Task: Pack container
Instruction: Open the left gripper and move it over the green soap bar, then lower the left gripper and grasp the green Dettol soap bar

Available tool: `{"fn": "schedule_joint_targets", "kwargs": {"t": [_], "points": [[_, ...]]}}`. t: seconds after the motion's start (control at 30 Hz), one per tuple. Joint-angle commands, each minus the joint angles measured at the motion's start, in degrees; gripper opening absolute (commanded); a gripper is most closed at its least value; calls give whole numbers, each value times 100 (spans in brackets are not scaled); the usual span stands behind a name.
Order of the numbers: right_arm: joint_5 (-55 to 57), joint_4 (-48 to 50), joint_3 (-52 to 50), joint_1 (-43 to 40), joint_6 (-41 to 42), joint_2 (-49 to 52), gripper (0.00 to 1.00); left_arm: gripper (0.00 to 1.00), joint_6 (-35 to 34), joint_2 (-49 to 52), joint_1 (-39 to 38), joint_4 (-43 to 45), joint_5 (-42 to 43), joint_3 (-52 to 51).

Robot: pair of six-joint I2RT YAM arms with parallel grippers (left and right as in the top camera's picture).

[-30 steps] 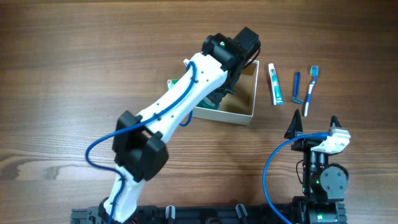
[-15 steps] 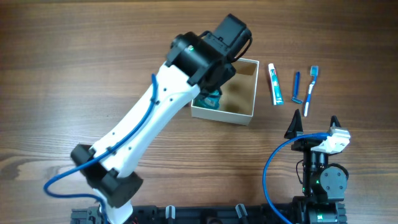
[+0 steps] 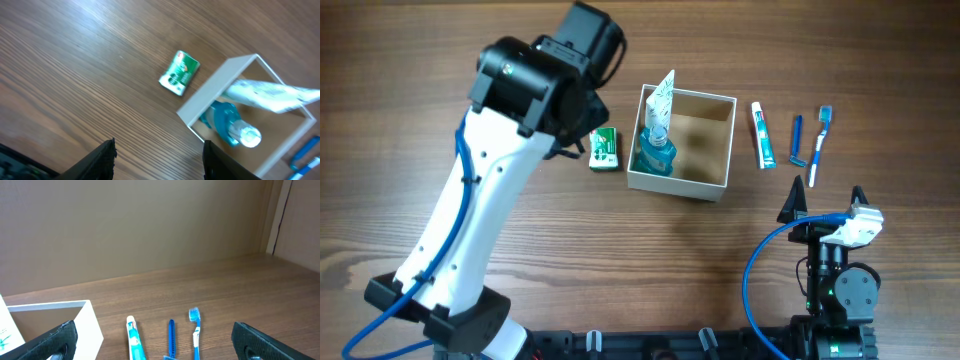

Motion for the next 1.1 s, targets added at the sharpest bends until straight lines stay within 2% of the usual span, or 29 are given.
{"fn": "schedule_joint_targets", "kwargs": {"t": [0.0,0.17,0.33,0.5,0.63,0.73,1.07], "points": [[-28,4,-9,-9,101,-61,100,56,1045,195,459,2,-103,-83],[-28,7,-9,-9,101,-61,100,57,2500,483,859,254,179,-232],[-28,7,-9,-9,98,-61,100,58,3512,837,1161,988,1062,-758],[-28,7,-9,-9,101,-61,100,57,3637,1202,1263,1668,1582,-1279],[-28,7,-9,-9,101,-61,100,55,3657,1521,1250,1836,2022,-1342],[-28,4,-9,-9,101,-61,100,53,3797,1823,1180,1978,2065,-1342],[-28,7,-9,-9,101,-61,100,55,3958,2662,964,2415,2070,-1342]]}}
